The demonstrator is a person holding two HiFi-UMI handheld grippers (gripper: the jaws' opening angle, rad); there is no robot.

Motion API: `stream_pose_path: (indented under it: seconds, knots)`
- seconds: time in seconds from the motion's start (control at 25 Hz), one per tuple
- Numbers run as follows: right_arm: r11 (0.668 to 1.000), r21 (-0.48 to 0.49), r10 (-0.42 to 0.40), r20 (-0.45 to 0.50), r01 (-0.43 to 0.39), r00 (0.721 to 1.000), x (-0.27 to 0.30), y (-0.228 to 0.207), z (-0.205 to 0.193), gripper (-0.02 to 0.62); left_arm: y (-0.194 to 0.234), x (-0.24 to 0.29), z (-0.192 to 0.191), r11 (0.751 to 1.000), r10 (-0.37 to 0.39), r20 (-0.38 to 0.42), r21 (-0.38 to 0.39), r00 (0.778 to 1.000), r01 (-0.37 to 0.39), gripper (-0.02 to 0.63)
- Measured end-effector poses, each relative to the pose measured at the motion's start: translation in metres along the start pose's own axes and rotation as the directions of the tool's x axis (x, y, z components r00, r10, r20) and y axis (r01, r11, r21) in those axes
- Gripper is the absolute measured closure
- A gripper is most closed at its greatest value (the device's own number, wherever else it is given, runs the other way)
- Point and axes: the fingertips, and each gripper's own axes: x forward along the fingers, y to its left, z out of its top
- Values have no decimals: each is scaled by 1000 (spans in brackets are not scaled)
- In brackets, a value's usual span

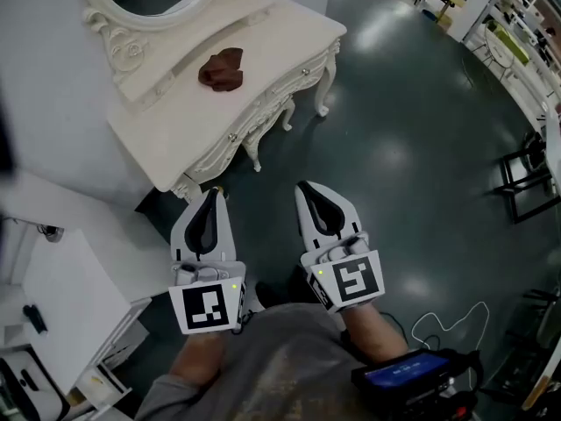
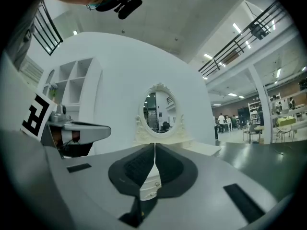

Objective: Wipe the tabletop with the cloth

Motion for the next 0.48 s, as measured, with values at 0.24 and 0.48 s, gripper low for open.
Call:
stream_pose_path:
  seconds: [0.24,0.48]
  knots:
    - [1000,0,1,-5,-1,1000,21,-36,4,580,-3,36,12,999,36,-3,19,999,-36,592]
    - [1000,7,18,19,-18,1000,34,-78,20,580,-22,72,36,998,49,43,38,998,-51,592]
